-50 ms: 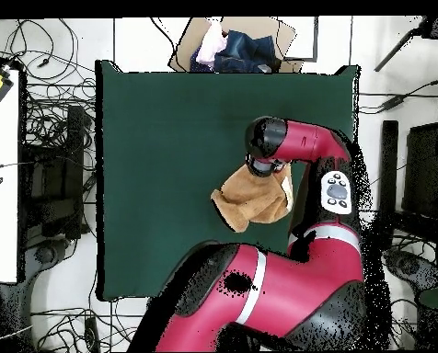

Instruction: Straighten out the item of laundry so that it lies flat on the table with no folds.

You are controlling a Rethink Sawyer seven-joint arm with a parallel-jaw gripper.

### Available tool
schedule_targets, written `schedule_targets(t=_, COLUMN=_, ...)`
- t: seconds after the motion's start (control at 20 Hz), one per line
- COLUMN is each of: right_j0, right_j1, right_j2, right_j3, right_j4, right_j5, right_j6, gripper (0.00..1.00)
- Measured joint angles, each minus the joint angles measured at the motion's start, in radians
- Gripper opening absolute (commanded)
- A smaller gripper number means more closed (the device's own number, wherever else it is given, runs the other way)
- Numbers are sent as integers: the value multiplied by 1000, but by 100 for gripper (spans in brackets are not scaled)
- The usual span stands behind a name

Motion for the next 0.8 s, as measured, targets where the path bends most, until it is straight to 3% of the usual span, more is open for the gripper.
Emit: schedule_targets(t=0.8, right_j0=0, right_j1=11, right_j2=0, right_j3=-65, right_j4=-2, right_j5=-13, right_j6=0, gripper=0)
